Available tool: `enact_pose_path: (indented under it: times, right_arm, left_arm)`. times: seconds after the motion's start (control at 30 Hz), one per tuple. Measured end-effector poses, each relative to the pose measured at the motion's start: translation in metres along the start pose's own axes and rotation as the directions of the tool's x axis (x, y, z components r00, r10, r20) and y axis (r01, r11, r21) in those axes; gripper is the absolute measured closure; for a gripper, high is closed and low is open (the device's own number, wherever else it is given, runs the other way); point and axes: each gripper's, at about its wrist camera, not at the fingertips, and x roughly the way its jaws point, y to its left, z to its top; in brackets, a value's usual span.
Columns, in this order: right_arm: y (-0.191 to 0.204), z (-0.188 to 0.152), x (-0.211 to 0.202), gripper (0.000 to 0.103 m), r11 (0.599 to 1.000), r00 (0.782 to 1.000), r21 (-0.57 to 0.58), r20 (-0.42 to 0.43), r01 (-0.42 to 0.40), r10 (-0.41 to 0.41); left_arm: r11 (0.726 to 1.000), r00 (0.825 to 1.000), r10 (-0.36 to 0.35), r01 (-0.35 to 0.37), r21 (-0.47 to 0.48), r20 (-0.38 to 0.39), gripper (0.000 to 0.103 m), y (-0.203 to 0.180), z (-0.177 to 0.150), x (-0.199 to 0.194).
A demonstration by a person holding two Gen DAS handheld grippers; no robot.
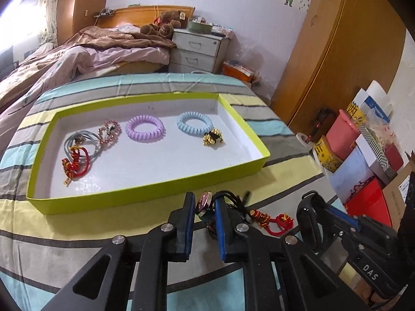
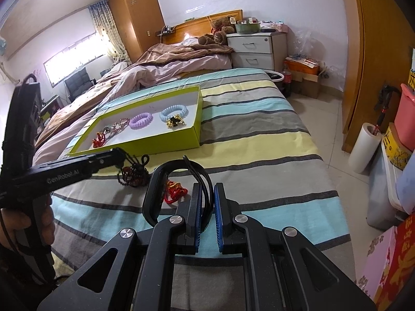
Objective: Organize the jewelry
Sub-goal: 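Close the left tool on the black cord with teal bead, then lift the black cord with the left tool while the right tool holds the black loop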
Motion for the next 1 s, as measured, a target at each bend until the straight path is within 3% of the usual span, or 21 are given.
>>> enact_pose_path:
  times: [0.4, 0.57, 0.63, 0.73, 0.8, 0.87, 1.0]
  right_arm:
    - [0.0, 0.0, -0.008, 0.093, 1.0, 1.0, 0.005, 0.015, 0.008, -0.008]
    - [0.003, -0.001, -0.008, 0.093, 1.0, 1.0, -0.001, 0.014, -0.002, 0.002]
    - [0.003, -0.001, -0.008, 0.093, 1.0, 1.0, 0.0, 0.015, -0.004, 0.004]
    - [0.001, -0.001, -0.008, 0.093, 1.0, 1.0, 0.004, 0.013, -0.005, 0.005]
    - [0.001, -0.002, -0.006, 0.093, 1.0, 1.0, 0.004, 0.008, -0.004, 0.004]
    - [0.0, -0.002, -0.005, 0.093, 1.0, 1.0, 0.007, 0.005, -0.004, 0.004]
    - [0.001, -0.002, -0.003, 0.093, 1.0, 1.0, 0.008, 0.002, -0.007, 0.007]
  left_arm:
    - [0.999, 0.999, -0.042, 0.043, -0.015, 0.012, 0.088, 0.001, -0.008, -0.016]
    - [0.999, 0.999, -0.038, 0.037, -0.015, -0.015, 0.088, 0.009, -0.012, -0.013]
    - [1.0, 0.999, 0.002, -0.003, -0.016, -0.036, 0.087, 0.014, -0.016, -0.009]
    - [1.0, 0.997, -0.003, 0.004, 0.016, -0.073, 0.078, 0.015, -0.02, -0.001]
    - [0.999, 0.996, 0.008, -0.005, 0.034, -0.087, 0.064, 0.014, -0.021, 0.004]
    - [0.997, 0.995, 0.051, -0.046, 0.059, -0.083, 0.064, 0.011, -0.02, 0.007]
    - [0.998, 0.995, 0.03, -0.025, 0.051, -0.097, 0.066, 0.012, -0.018, 0.014]
